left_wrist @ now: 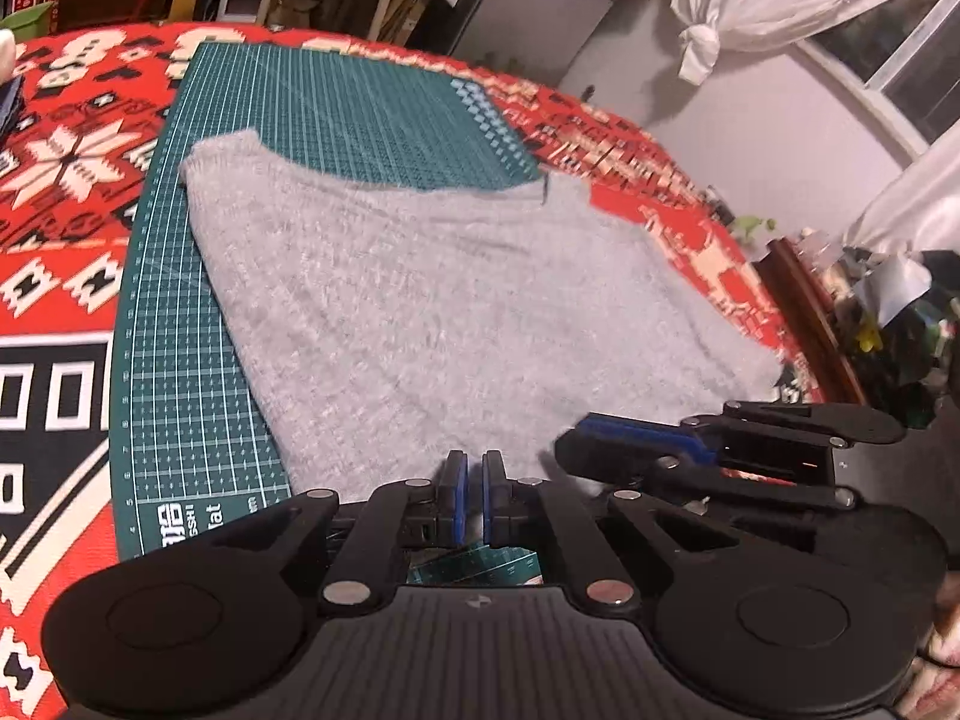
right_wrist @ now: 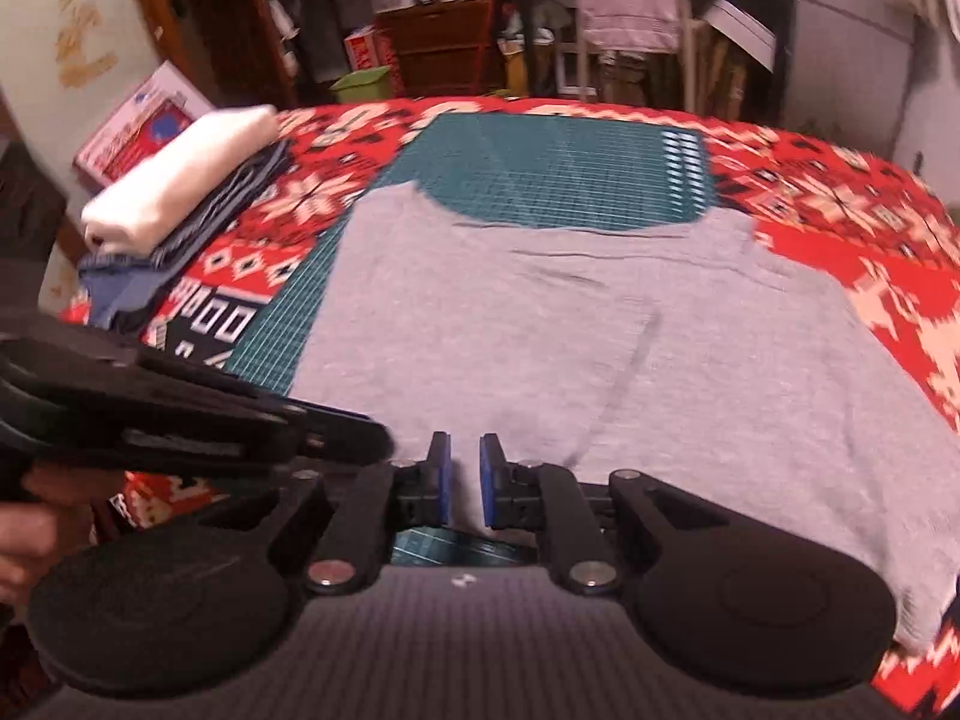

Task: Fold clothes
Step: 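Close the right tool on the shirt's folded side edge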

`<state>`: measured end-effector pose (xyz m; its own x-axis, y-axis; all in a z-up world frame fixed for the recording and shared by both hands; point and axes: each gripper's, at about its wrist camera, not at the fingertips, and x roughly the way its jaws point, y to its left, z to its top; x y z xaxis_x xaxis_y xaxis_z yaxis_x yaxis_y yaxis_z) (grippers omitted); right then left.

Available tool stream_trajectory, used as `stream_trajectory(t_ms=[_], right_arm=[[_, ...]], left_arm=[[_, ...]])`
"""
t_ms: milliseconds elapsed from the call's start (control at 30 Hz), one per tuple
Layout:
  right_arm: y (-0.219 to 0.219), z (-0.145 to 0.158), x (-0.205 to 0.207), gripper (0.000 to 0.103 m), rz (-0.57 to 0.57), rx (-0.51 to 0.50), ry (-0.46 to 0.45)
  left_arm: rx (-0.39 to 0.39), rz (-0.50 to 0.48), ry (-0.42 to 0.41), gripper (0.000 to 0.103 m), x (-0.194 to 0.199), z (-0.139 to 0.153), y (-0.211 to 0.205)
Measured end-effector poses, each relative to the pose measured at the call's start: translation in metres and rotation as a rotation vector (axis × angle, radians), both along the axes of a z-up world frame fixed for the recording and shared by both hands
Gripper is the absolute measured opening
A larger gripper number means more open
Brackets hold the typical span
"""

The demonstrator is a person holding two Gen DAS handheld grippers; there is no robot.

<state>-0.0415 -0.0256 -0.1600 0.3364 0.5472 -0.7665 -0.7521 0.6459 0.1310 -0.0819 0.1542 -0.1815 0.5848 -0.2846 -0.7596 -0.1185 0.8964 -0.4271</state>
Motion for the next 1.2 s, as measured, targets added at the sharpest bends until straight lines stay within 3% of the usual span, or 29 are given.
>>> stream_trajectory(t_ms=[133, 367, 700, 867, 1200], right_arm=[[0.007, -0.013, -0.005, 0.005, 0.021, -0.03, -0.005], [-0.02, -0.009, 0.0, 0.009, -0.046, -0.06, -0.001], [-0.006, 0.003, 0.019, 0.01, -0.087, 0.017, -0.018], [0.011, -0.011, 0.026, 0.01, -0.081, -0.007, -0.014], [-0.042, -0.005, 0.027, 0.01, -0.156, -0.048, -0.031]], left_arm=[[-0.016, 0.009, -0.002, 0.003, -0.003, -0.004, 0.005], [-0.015, 0.008, -0.003, 0.003, -0.005, -0.004, 0.004], [-0.031, 0.009, -0.018, 0.003, -0.004, 0.003, 0.003], [-0.019, 0.02, -0.012, 0.003, -0.005, 0.003, 0.003], [-0.03, 0.032, -0.001, 0.003, -0.004, 0.0, 0.008]])
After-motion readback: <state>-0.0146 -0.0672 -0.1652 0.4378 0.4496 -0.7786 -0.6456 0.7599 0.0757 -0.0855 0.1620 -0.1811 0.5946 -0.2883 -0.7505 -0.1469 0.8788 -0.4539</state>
